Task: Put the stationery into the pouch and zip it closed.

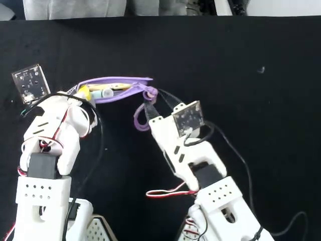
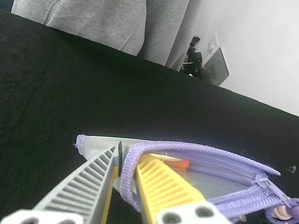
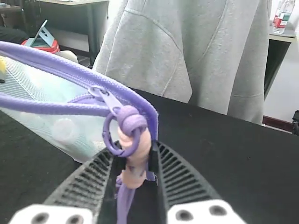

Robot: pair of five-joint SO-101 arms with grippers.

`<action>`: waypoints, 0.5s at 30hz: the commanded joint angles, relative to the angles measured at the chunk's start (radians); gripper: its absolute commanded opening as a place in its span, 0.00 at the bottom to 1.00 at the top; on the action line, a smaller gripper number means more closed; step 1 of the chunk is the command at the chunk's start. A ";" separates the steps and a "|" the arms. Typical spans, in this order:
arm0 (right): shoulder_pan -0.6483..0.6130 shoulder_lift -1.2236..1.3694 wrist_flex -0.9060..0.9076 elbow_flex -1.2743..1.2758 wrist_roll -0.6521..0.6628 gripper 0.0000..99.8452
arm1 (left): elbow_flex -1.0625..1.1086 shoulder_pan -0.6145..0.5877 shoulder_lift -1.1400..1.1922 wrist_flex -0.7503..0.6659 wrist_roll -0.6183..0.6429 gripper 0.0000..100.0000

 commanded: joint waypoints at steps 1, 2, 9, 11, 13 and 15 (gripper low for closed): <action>0.012 -0.002 0.055 -0.091 -0.009 0.01 | 0.007 0.016 0.025 -0.003 -0.009 0.03; 0.014 -0.002 0.086 -0.110 -0.009 0.01 | 0.007 0.015 0.025 -0.003 -0.009 0.03; 0.014 -0.002 0.365 -0.298 -0.009 0.01 | -0.004 0.015 0.025 -0.003 -0.011 0.10; 0.014 0.002 0.450 -0.371 -0.009 0.01 | -0.021 0.015 0.025 0.005 -0.011 0.13; 0.014 0.005 0.525 -0.443 -0.008 0.01 | -0.039 0.015 0.025 0.005 -0.011 0.13; 0.014 0.005 0.588 -0.512 -0.006 0.01 | -0.058 0.015 0.015 0.005 -0.011 0.13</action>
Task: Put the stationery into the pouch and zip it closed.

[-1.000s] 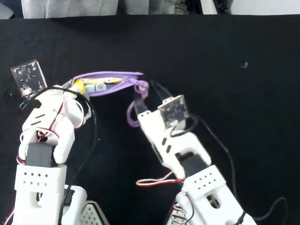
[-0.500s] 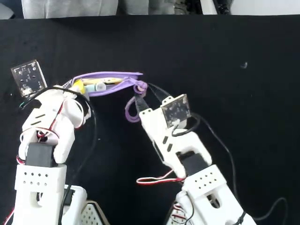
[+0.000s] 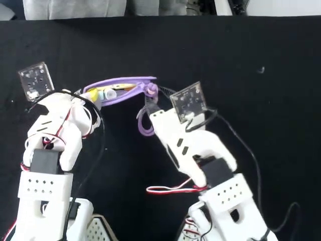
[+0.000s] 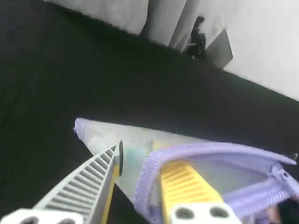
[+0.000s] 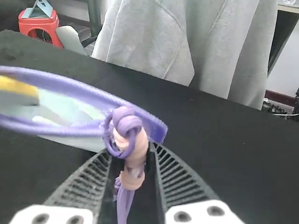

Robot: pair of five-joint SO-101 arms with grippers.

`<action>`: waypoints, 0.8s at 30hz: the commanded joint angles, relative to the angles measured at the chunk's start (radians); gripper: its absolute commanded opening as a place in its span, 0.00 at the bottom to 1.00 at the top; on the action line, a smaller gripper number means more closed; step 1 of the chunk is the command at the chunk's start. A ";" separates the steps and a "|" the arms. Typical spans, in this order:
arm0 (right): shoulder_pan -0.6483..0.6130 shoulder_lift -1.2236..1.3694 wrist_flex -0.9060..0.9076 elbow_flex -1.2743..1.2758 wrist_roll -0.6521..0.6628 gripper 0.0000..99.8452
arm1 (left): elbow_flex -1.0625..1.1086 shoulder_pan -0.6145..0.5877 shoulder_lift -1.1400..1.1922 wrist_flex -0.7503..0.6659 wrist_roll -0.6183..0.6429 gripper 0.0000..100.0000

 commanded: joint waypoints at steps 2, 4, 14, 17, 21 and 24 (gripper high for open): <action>0.014 0.007 0.166 -0.240 -0.008 0.01 | -0.094 0.010 -0.008 -0.002 -0.012 0.13; 0.014 0.007 0.203 -0.298 -0.008 0.01 | -0.124 0.012 -0.008 -0.002 -0.012 0.13; 0.014 0.010 0.385 -0.524 -0.006 0.01 | -0.285 0.010 -0.009 -0.002 -0.014 0.13; 0.014 0.058 0.517 -0.622 -0.003 0.01 | -0.294 0.012 -0.009 -0.002 -0.061 0.13; 0.014 0.228 0.664 -0.765 0.043 0.01 | -0.294 0.012 0.002 0.041 -0.094 0.13; 0.014 0.409 0.741 -0.897 0.046 0.01 | -0.300 0.015 0.002 0.068 -0.092 0.13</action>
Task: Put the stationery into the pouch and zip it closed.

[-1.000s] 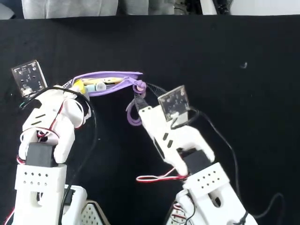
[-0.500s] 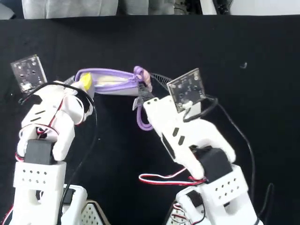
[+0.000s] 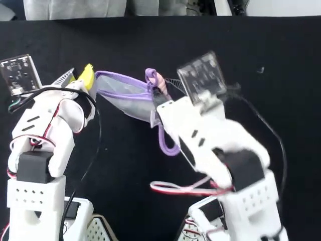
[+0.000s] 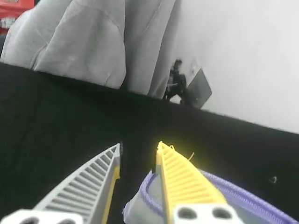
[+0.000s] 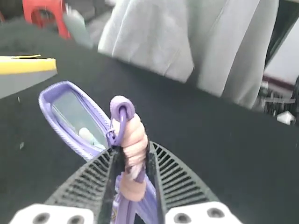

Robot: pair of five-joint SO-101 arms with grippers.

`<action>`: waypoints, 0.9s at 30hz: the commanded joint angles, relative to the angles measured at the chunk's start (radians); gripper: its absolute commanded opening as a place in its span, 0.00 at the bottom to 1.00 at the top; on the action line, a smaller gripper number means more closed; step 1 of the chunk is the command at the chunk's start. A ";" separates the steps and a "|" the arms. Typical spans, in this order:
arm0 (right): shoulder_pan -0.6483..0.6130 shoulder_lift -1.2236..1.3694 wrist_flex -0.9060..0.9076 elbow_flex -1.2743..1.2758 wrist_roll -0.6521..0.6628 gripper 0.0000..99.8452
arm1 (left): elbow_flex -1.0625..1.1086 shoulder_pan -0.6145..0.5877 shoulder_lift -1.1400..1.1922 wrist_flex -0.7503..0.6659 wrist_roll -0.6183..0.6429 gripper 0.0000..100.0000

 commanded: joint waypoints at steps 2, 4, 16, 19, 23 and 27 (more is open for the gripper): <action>0.014 0.329 0.130 -0.292 0.015 0.01 | -0.067 0.010 0.002 0.035 -0.012 0.13; 0.014 0.443 0.163 -0.392 0.015 0.01 | -0.076 -0.005 0.002 0.041 -0.012 0.13; 0.187 0.860 0.199 -0.820 0.014 0.01 | -0.022 -0.191 0.002 0.091 -0.012 0.13; 0.276 0.909 0.201 -0.851 0.021 0.01 | 0.053 -0.143 0.000 0.054 -0.012 0.13; 0.376 0.941 0.229 -0.862 0.100 0.01 | 0.162 -0.082 -0.008 -0.029 -0.012 0.13; 0.457 0.943 0.295 -0.862 0.229 0.01 | 0.234 -0.035 -0.006 -0.086 -0.012 0.13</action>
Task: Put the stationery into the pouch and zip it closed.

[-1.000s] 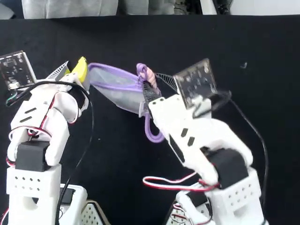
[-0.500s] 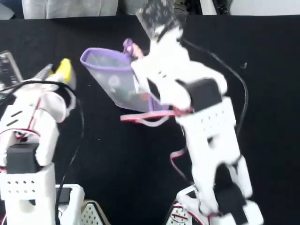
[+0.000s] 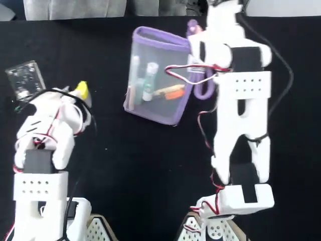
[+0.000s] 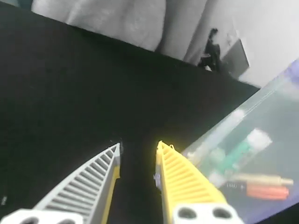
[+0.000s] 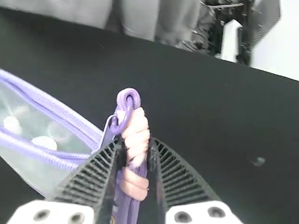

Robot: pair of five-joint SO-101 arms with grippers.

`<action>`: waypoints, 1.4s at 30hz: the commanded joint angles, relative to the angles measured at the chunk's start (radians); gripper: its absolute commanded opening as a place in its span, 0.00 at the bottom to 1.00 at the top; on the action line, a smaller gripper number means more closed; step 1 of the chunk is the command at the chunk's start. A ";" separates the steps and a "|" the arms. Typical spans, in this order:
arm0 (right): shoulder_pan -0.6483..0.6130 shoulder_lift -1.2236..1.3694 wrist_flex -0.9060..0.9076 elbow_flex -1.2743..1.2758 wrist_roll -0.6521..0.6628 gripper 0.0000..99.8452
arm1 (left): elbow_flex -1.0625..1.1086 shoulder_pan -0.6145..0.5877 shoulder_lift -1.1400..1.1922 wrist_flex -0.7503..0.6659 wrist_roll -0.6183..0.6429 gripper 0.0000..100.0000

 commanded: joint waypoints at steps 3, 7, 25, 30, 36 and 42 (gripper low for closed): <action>0.106 0.005 0.163 -0.028 0.267 0.01 | 0.047 0.071 -0.008 -0.060 -0.008 0.13; 0.144 0.007 0.321 -0.085 0.453 0.01 | 0.067 0.077 -0.006 -0.063 -0.008 0.13; 0.390 0.050 0.394 -0.025 0.671 0.01 | 0.119 0.087 -0.008 -0.061 -0.012 0.13; 0.341 0.047 0.405 0.064 0.692 0.01 | 0.122 0.087 -0.008 -0.055 -0.014 0.13; 0.163 -0.053 0.404 0.300 0.707 0.01 | 0.124 0.087 -0.008 -0.054 -0.029 0.13; -0.049 -0.239 0.400 0.438 0.663 0.01 | 0.127 0.090 -0.008 -0.037 -0.115 0.13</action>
